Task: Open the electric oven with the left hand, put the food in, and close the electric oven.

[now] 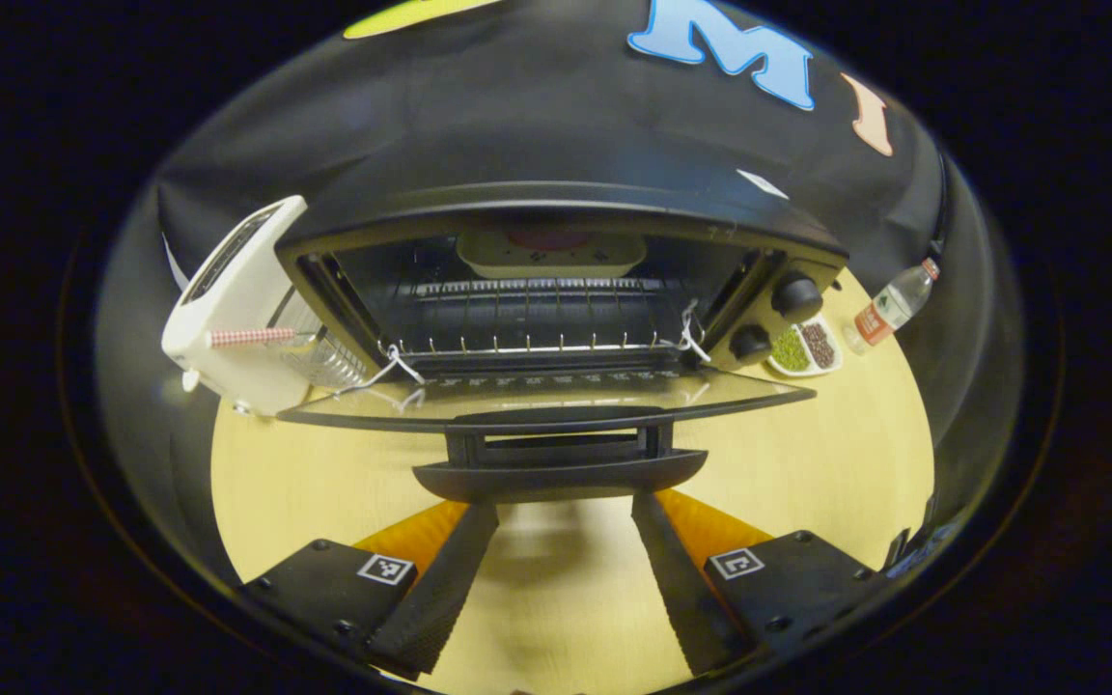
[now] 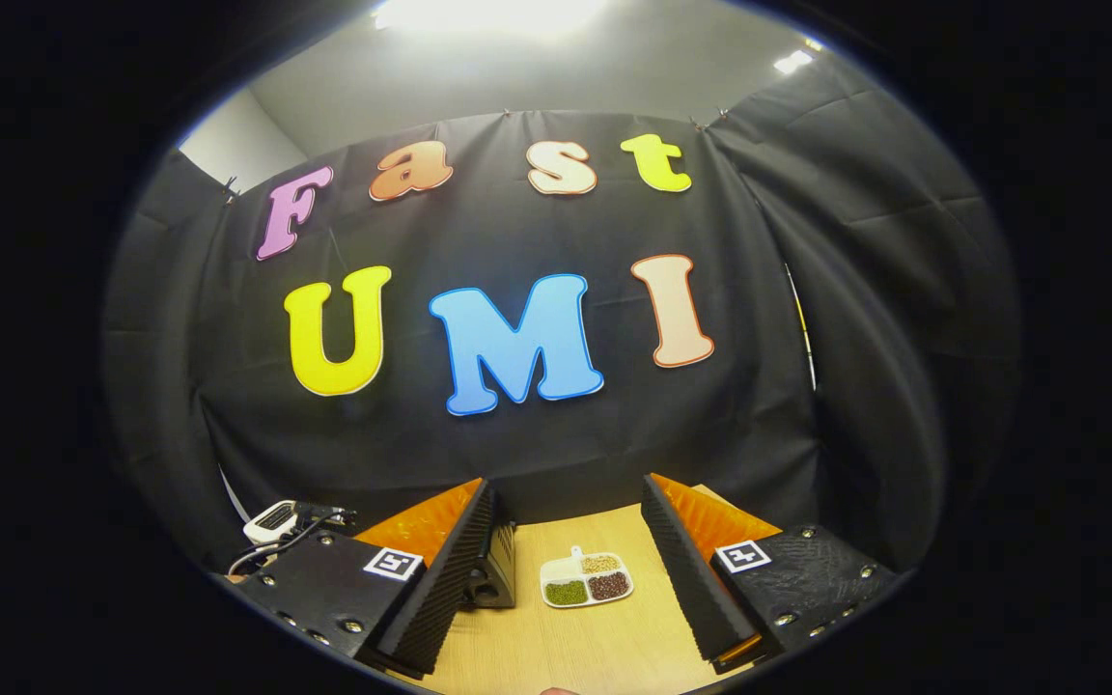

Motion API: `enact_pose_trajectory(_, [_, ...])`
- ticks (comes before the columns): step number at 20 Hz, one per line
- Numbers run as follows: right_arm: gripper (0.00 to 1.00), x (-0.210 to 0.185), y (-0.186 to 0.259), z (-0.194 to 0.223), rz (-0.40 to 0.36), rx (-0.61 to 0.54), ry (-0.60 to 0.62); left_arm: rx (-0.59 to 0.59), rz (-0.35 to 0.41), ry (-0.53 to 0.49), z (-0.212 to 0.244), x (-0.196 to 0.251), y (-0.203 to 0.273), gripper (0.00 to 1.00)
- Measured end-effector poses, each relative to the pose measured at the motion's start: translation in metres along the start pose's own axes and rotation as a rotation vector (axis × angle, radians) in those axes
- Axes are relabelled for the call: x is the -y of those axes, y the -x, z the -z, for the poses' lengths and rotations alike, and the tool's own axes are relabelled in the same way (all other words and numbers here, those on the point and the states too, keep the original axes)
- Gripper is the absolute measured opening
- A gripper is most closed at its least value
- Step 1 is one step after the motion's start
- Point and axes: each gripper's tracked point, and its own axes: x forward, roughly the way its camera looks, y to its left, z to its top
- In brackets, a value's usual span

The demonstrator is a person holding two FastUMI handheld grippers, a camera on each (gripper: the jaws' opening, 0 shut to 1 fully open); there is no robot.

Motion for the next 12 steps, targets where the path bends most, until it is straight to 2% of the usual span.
enact_pose_trajectory(1, [0.95,0.002,0.0,0.0,0.003,-0.002,0.0,0.014,-0.01,0.0,-0.004,-0.002,0.0,0.95])
enact_pose_trajectory(3, [0.95,0.006,-0.001,0.002,0.006,-0.008,-0.004,0.043,-0.017,0.007,-0.013,-0.001,-0.001,0.99])
enact_pose_trajectory(5, [0.95,0.01,-0.001,0.001,0.005,-0.01,-0.005,0.053,-0.022,0.001,-0.017,0.0,0.0,0.96])
enact_pose_trajectory(7, [0.95,0.016,0.0,0.001,0.003,-0.01,0.0,0.082,-0.032,-0.008,-0.024,0.0,0.004,0.99])
enact_pose_trajectory(8, [0.95,0.018,0.0,0.001,-0.002,-0.007,0.004,0.11,-0.038,-0.012,-0.029,0.001,0.009,0.92])
enact_pose_trajectory(9, [0.95,0.018,0.001,0.0,-0.011,-0.005,0.01,0.146,-0.041,-0.011,-0.036,0.003,0.014,0.99])
enact_pose_trajectory(10, [0.94,0.019,0.0,0.0,-0.021,-0.004,0.018,0.193,-0.037,-0.004,-0.043,0.008,0.021,0.96])
enact_pose_trajectory(12, [0.95,0.019,-0.002,-0.005,-0.051,0.003,0.035,0.309,-0.022,0.014,-0.061,0.018,0.042,0.99])
